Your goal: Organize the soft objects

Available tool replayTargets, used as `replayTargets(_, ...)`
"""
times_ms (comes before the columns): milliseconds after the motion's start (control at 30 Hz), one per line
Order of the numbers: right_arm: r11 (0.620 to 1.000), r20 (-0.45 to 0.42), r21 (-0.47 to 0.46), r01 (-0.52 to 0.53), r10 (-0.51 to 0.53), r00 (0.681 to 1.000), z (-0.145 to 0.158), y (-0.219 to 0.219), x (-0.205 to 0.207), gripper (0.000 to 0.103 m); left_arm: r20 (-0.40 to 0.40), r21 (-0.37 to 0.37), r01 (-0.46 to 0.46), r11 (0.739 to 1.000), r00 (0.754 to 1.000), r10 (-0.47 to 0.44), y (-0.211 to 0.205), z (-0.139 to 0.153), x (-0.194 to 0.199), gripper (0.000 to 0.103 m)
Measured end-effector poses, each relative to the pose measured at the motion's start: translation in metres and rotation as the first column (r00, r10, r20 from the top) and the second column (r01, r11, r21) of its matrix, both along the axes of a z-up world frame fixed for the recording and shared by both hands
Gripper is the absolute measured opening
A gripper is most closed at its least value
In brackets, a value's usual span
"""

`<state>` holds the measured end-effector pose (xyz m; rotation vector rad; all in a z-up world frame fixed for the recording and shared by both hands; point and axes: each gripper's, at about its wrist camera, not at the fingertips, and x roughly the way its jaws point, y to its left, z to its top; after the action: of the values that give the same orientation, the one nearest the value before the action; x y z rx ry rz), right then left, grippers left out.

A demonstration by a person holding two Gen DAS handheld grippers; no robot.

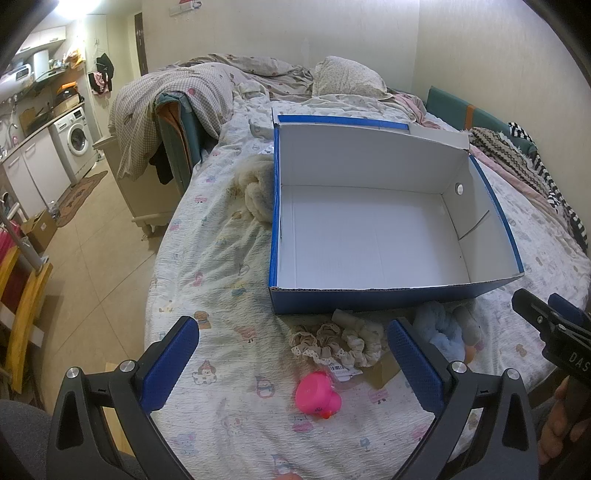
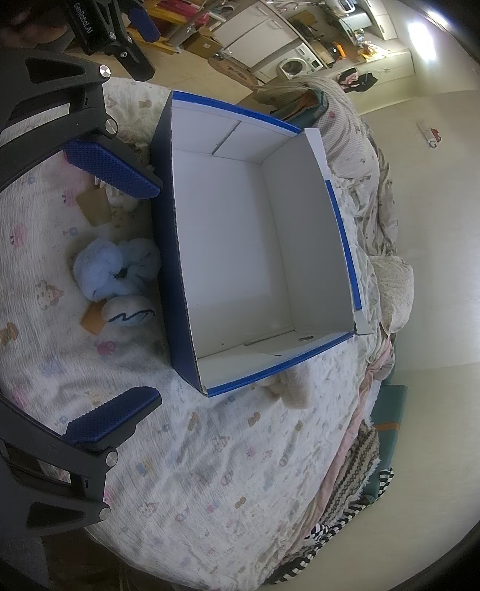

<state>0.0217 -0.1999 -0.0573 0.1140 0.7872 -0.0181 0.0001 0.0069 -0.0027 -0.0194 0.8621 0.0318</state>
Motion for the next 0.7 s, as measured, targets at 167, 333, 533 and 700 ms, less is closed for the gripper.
replayTargets(167, 1.0, -0.002, 0.003, 0.002, -0.002, 1.0, -0.0014, 0.0002, 0.0005, 0.103, 0.0, 0.0, 0.001, 1.0, 1.0, -0.001, 0.0006, 0.0001, 0.0001, 0.102)
replayTargets(333, 1.0, -0.003, 0.004, 0.001, -0.001, 1.0, -0.0012, -0.0001, 0.0004, 0.103, 0.0, 0.0, -0.001, 1.0, 1.0, 0.001, 0.0, 0.0001, 0.0001, 0.102)
replayTargets(533, 1.0, -0.007, 0.002, 0.003, -0.003, 1.0, -0.0013, -0.0004, 0.0005, 0.103, -0.002, 0.006, -0.002, 1.0, 1.0, 0.002, 0.0004, 0.0004, 0.0006, 0.102)
replayTargets(700, 1.0, -0.008, 0.011, 0.005, -0.005, 1.0, -0.0016, -0.0021, 0.0001, 0.103, -0.008, -0.01, -0.008, 1.0, 1.0, 0.008, 0.0043, 0.0016, 0.0013, 0.102)
